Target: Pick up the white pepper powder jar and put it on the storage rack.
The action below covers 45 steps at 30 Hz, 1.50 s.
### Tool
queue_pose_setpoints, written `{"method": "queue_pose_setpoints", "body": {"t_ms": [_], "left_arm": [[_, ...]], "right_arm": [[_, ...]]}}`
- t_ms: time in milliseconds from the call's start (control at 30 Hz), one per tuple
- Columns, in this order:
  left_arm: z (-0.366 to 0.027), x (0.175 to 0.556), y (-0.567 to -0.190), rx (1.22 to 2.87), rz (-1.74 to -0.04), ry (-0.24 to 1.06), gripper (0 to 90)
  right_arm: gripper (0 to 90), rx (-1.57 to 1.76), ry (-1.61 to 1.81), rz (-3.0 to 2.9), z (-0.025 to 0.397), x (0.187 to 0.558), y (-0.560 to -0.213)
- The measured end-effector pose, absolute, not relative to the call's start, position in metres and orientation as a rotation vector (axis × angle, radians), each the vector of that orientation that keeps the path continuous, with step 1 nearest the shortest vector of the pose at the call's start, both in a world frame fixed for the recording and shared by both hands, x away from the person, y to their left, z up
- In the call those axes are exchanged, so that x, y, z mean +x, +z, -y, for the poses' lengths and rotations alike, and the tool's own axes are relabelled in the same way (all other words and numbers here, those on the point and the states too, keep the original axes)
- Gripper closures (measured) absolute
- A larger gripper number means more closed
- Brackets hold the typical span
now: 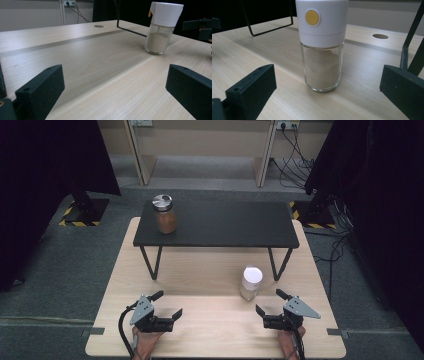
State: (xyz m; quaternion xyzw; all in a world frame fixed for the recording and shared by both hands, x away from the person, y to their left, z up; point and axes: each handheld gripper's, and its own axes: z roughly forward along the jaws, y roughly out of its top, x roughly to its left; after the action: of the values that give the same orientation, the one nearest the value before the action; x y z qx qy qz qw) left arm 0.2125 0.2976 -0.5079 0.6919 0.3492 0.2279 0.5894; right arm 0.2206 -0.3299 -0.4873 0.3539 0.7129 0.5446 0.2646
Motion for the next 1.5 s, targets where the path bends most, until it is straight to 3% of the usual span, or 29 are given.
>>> {"method": "queue_pose_setpoints", "body": {"t_ms": [1500], "left_arm": [[-0.298, 0.213, -0.507, 1.617, -0.809, 0.524, 1.4]], "right_arm": [[0.7, 0.960, 1.581, -1.864, 0.323, 0.230, -0.497]]}}
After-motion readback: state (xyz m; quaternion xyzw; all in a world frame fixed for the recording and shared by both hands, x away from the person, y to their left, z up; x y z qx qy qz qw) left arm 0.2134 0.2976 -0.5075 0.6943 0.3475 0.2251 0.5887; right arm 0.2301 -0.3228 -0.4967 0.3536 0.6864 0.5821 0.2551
